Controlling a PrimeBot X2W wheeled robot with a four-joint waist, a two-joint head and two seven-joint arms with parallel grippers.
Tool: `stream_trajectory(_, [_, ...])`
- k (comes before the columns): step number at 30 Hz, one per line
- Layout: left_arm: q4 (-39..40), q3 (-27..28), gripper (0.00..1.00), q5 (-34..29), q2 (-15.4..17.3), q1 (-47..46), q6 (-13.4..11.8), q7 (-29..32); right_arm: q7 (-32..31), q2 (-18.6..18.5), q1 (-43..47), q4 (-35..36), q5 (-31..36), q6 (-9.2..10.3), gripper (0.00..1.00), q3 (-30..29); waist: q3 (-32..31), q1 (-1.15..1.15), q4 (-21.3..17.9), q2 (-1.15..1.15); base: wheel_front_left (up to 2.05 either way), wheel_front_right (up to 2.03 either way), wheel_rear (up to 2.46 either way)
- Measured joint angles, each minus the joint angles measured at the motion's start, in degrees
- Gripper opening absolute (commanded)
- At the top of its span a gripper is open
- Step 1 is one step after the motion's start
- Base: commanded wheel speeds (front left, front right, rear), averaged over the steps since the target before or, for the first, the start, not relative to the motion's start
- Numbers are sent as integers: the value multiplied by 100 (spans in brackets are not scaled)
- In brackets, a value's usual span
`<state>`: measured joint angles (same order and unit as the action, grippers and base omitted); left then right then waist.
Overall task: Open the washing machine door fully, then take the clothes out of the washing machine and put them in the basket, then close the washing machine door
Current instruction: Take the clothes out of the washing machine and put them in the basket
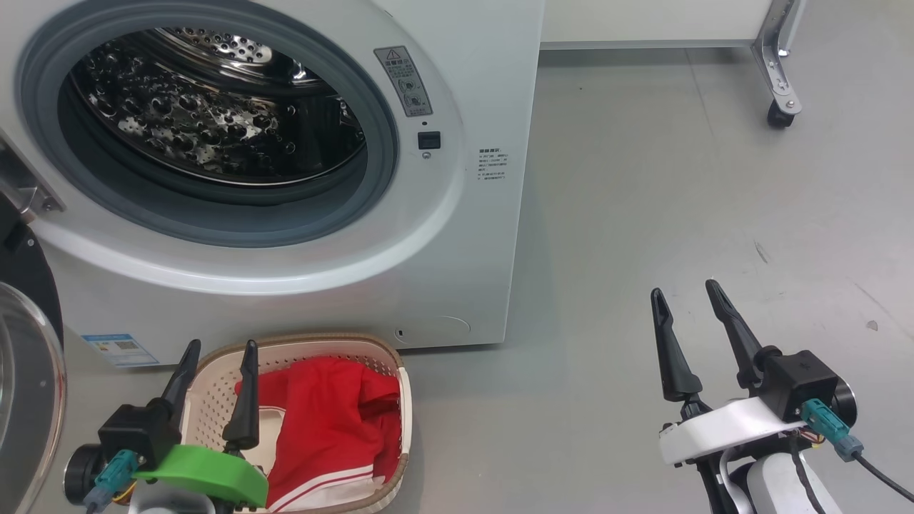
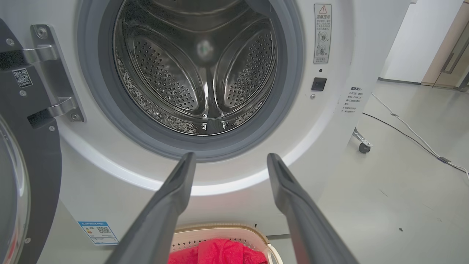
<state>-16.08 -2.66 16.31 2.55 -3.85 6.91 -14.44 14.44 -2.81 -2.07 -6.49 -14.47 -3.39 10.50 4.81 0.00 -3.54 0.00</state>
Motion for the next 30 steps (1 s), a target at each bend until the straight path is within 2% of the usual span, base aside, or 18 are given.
stream_trajectory(30, [243,7,100,0,-1,188,1,0,0,10,23,-3,0,-5,100,-21,29,0,53,0,0,0,0])
